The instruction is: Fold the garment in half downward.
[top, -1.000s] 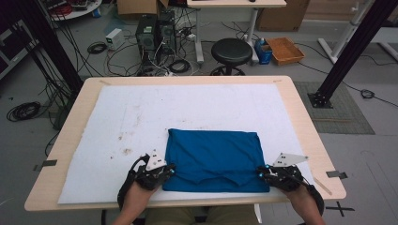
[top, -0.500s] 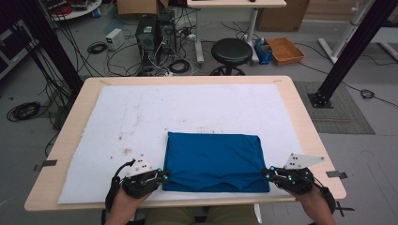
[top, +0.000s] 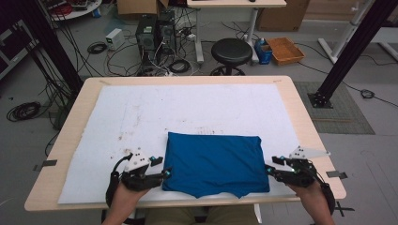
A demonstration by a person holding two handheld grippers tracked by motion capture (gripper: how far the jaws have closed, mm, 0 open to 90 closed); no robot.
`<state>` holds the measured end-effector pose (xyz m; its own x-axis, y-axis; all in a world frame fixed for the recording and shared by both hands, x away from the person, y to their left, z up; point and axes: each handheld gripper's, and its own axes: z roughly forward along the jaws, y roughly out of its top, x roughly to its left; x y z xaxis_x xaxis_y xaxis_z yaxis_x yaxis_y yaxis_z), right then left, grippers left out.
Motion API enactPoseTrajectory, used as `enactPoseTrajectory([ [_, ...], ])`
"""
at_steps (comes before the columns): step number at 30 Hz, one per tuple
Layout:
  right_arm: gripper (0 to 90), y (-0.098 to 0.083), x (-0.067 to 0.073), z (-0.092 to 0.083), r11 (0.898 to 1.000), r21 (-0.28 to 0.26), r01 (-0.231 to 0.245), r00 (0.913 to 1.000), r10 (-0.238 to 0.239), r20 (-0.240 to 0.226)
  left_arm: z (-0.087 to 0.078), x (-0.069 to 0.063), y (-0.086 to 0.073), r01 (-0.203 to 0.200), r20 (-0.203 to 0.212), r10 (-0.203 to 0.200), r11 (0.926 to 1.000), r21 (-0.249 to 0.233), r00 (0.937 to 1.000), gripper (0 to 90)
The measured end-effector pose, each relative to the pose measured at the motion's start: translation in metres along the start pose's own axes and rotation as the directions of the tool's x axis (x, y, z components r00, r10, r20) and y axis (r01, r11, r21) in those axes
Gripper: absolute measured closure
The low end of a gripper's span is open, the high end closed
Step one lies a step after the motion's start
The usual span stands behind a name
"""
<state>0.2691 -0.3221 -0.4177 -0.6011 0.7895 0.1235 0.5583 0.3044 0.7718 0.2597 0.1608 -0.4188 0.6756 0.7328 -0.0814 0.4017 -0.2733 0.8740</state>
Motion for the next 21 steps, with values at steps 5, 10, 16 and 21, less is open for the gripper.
enactPoseTrajectory([
  [5,43.8,0.024,-0.012,0.033,0.997,-0.027,-0.078,0.9906,0.080,0.111,0.027,0.022,0.024,0.055,-0.084,-0.059,0.9971,-0.053,0.9947,46.3],
  [10,37.0,0.043,-0.022,0.086,0.992,0.040,-0.119,0.9683,0.107,0.226,0.072,0.045,0.035,0.053,-0.240,-0.049,0.9985,0.013,0.9696,46.4],
  [16,38.4,0.042,-0.031,0.088,0.991,0.056,-0.119,0.9400,0.094,0.328,0.089,0.064,0.022,0.157,-0.359,-0.110,0.9821,0.104,0.9268,46.7],
  [21,38.5,0.043,-0.043,0.074,0.977,-0.072,-0.200,0.9547,0.210,0.210,0.077,0.070,0.022,0.180,-0.365,-0.161,0.9836,0.017,0.9168,46.8],
])
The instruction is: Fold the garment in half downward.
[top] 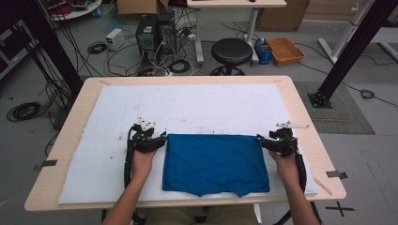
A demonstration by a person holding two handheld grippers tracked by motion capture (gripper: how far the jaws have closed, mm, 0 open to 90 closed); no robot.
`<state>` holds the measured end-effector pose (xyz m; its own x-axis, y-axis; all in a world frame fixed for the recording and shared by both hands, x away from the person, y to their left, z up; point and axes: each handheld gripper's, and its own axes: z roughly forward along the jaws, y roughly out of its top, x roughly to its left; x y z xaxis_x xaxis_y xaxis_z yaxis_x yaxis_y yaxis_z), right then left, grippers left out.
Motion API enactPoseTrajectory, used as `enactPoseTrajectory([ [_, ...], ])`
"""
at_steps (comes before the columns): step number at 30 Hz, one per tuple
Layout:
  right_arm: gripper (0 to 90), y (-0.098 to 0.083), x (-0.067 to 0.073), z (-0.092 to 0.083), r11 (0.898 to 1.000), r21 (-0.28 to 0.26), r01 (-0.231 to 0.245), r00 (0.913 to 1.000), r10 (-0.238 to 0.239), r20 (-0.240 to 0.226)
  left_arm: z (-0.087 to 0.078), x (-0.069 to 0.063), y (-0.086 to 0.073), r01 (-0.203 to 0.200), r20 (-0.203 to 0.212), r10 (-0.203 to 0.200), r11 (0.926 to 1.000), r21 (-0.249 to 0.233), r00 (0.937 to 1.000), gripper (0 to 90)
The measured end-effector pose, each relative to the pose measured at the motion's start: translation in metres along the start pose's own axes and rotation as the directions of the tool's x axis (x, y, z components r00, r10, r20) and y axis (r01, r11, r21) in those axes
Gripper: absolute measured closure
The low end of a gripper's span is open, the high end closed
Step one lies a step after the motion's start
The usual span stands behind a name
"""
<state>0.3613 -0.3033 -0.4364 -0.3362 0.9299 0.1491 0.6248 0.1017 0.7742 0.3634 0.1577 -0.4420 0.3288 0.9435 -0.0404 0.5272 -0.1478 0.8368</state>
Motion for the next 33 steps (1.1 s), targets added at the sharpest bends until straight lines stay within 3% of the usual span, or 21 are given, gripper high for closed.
enactPoseTrajectory([
  [2,39.0,0.001,-0.003,-0.002,1.000,-0.022,-0.023,0.9996,0.022,-0.017,0.000,0.000,0.002,0.003,0.055,-0.002,0.9996,-0.027,0.9985,46.9],
  [4,45.8,0.002,-0.004,0.003,1.000,0.001,-0.014,0.9999,0.014,-0.008,0.006,-0.003,0.003,-0.021,0.083,0.022,0.9997,-0.013,0.9964,46.7],
  [6,52.4,0.001,-0.004,0.011,0.999,0.044,0.007,0.9998,-0.006,-0.019,0.014,-0.008,0.002,-0.048,0.088,0.045,0.9983,0.032,0.9951,47.7],
  [8,59.1,0.001,-0.001,0.020,0.995,0.083,0.048,0.9975,-0.044,-0.056,0.019,-0.011,0.001,-0.075,0.098,0.067,0.9939,0.081,0.9929,61.3],
  [9,67.1,0.000,0.004,0.021,0.993,0.084,0.087,0.9959,-0.085,-0.030,0.019,-0.012,0.001,-0.079,0.104,0.071,0.9937,0.079,0.9921,70.5],
  [10,81.8,0.000,0.005,0.021,0.990,0.086,0.107,0.9936,-0.104,-0.045,0.019,-0.013,0.002,-0.081,0.097,0.072,0.9923,0.094,0.9927,80.1],
  [11,86.4,0.001,0.006,0.021,0.989,0.088,0.117,0.9911,-0.110,-0.074,0.020,-0.013,0.001,-0.079,0.103,0.069,0.9923,0.096,0.9923,86.0],
  [12,87.9,0.001,0.007,0.021,0.986,0.091,0.142,0.9890,-0.137,-0.055,0.020,-0.012,0.001,-0.068,0.101,0.058,0.9932,0.095,0.9932,88.1],
  [15,88.7,0.004,0.006,0.020,0.982,0.088,0.169,0.9856,-0.169,-0.007,0.020,-0.008,0.002,-0.020,0.103,0.010,0.9956,0.091,0.9946,89.1],
  [18,88.8,0.009,-0.001,0.018,0.989,0.039,0.141,0.9899,-0.141,0.009,0.019,-0.004,0.004,0.035,0.106,-0.041,0.9979,0.055,0.9935,89.3],
  [24,88.6,0.015,-0.008,0.025,0.994,0.016,0.108,0.9936,-0.109,0.029,0.026,-0.004,0.010,0.056,0.103,-0.055,0.9984,-0.010,0.9932,89.2],
  [27,87.1,0.013,-0.010,0.024,0.994,0.011,0.111,0.9927,-0.111,0.046,0.028,0.000,0.009,0.078,0.112,-0.076,0.9968,-0.016,0.9908,89.1],
  [28,86.5,0.013,-0.011,0.022,0.994,0.005,0.108,0.9930,-0.108,0.048,0.026,0.001,0.010,0.083,0.123,-0.078,0.9957,-0.041,0.9894,88.6],
  [29,84.0,0.012,-0.012,0.021,0.995,-0.003,0.104,0.9932,-0.104,0.051,0.023,0.003,0.010,0.083,0.131,-0.075,0.9949,-0.057,0.9886,83.5],
  [31,64.4,0.011,-0.016,0.016,0.995,-0.032,0.100,0.9940,-0.098,0.048,0.016,0.007,0.011,0.117,0.193,-0.098,0.9890,-0.091,0.9762,75.0],
  [33,56.9,0.010,-0.019,0.011,0.991,-0.061,0.118,0.9929,-0.117,0.024,0.006,0.011,0.012,0.094,0.241,-0.060,0.9869,-0.131,0.9687,71.5],
])
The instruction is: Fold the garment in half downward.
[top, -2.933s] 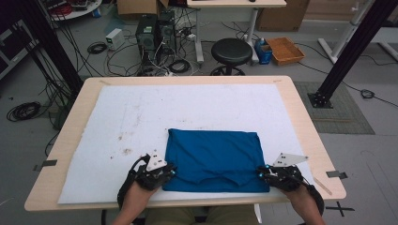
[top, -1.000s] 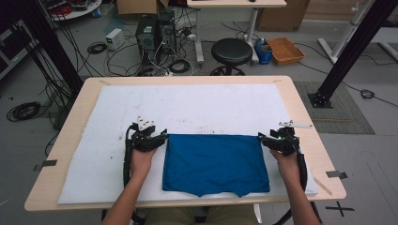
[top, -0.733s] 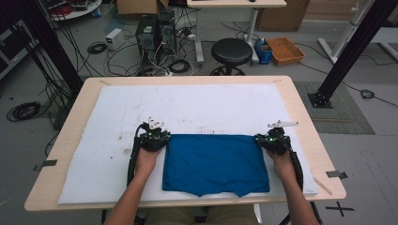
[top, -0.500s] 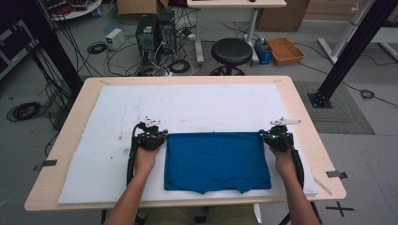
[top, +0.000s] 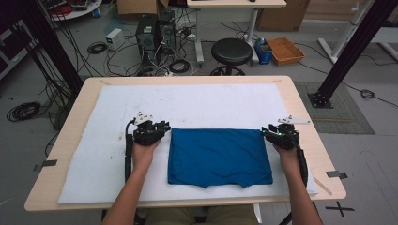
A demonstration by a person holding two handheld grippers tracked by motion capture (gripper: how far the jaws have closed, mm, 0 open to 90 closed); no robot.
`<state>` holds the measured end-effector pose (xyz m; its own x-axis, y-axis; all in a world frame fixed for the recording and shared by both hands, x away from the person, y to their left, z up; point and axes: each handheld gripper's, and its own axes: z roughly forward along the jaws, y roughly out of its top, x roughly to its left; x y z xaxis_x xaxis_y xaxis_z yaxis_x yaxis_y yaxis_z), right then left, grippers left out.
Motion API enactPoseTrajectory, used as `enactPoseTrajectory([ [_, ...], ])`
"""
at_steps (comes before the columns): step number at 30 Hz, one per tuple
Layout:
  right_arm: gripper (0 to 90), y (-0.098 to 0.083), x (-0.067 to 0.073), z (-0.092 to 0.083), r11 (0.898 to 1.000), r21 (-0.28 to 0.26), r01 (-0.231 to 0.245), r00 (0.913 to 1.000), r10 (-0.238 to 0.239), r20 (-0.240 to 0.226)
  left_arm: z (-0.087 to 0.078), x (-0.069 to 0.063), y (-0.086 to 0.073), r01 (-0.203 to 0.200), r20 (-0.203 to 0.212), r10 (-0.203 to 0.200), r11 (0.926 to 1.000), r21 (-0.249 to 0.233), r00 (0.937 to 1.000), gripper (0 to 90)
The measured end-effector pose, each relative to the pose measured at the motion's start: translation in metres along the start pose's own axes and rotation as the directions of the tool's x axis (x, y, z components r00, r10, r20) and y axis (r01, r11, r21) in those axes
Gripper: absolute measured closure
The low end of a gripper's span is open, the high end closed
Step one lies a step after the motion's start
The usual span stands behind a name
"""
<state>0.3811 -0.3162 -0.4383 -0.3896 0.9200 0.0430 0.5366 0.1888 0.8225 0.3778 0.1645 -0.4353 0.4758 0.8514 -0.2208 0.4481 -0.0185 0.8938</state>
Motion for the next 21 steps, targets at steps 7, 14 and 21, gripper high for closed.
enactPoseTrajectory([
  [7,27.1,0.003,-0.004,-0.025,0.993,-0.115,0.003,0.9979,-0.010,-0.064,-0.035,0.008,0.002,0.005,0.176,0.016,0.9934,-0.115,0.9842,41.1],
  [14,21.0,-0.002,0.008,-0.038,0.988,-0.119,0.099,0.9884,-0.111,-0.104,-0.058,0.006,-0.001,-0.041,0.267,0.101,0.9744,-0.221,0.9585,31.1],
  [21,21.0,-0.011,0.009,-0.052,0.985,-0.147,0.089,0.9843,-0.110,-0.138,-0.072,0.001,-0.009,-0.168,0.247,0.203,0.9732,-0.157,0.9474,29.6],
])
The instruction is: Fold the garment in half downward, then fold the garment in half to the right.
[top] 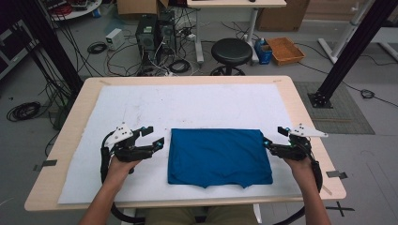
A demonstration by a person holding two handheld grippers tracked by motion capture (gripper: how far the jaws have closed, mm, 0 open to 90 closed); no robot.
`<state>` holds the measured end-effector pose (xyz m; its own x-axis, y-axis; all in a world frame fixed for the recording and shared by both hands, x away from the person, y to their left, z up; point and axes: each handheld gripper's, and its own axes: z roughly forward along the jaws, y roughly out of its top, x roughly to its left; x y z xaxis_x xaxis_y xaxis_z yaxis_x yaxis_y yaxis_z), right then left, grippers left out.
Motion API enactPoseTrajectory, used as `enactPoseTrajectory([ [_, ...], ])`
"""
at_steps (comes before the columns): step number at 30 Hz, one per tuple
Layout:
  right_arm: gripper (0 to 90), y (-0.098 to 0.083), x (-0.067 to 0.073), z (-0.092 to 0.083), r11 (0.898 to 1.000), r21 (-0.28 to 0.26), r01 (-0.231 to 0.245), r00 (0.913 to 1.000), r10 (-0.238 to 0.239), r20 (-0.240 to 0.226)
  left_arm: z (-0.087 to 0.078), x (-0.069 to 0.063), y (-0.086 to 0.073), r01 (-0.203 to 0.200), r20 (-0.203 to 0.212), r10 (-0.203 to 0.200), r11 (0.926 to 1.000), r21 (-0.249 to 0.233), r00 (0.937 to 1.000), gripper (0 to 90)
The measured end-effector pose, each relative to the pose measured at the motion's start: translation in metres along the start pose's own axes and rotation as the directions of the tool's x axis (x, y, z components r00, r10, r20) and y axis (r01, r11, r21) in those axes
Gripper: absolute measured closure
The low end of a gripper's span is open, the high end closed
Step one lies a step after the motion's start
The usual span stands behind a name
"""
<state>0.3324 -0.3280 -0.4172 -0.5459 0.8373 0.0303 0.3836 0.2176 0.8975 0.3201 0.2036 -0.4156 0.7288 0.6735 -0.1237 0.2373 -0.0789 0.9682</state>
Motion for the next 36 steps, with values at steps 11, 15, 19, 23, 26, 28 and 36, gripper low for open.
enactPoseTrajectory([
  [11,21.0,-0.010,-0.005,-0.024,0.999,-0.029,-0.035,0.9980,0.036,0.052,-0.007,0.007,-0.006,0.004,-0.096,-0.005,0.9998,-0.020,0.9954,26.4],
  [15,21.0,-0.010,-0.009,-0.023,0.998,-0.034,-0.047,0.9969,0.049,0.062,-0.009,0.007,-0.006,-0.001,-0.096,-0.002,0.9997,-0.023,0.9953,26.4],
  [19,21.0,-0.012,-0.013,-0.024,0.998,-0.026,-0.060,0.9954,0.061,0.074,-0.009,0.008,-0.006,-0.004,-0.100,0.001,0.9996,-0.027,0.9950,26.4],
  [23,21.0,-0.014,-0.017,-0.026,0.997,-0.022,-0.073,0.9940,0.075,0.080,-0.006,0.008,-0.007,-0.006,-0.106,0.004,0.9998,-0.017,0.9944,26.4],
  [26,21.0,-0.015,-0.018,-0.026,0.997,-0.019,-0.077,0.9936,0.079,0.082,-0.005,0.007,-0.008,-0.009,-0.108,0.008,0.9999,-0.006,0.9941,26.5],
  [28,21.0,-0.016,-0.018,-0.026,0.997,-0.018,-0.078,0.9936,0.079,0.081,-0.004,0.006,-0.008,-0.007,-0.110,0.006,1.0000,-0.004,0.9939,26.5],
  [36,21.0,-0.014,-0.015,-0.026,0.998,-0.022,-0.067,0.9950,0.068,0.073,0.002,0.001,-0.007,-0.006,-0.108,0.009,0.9995,0.030,0.9941,26.5],
])
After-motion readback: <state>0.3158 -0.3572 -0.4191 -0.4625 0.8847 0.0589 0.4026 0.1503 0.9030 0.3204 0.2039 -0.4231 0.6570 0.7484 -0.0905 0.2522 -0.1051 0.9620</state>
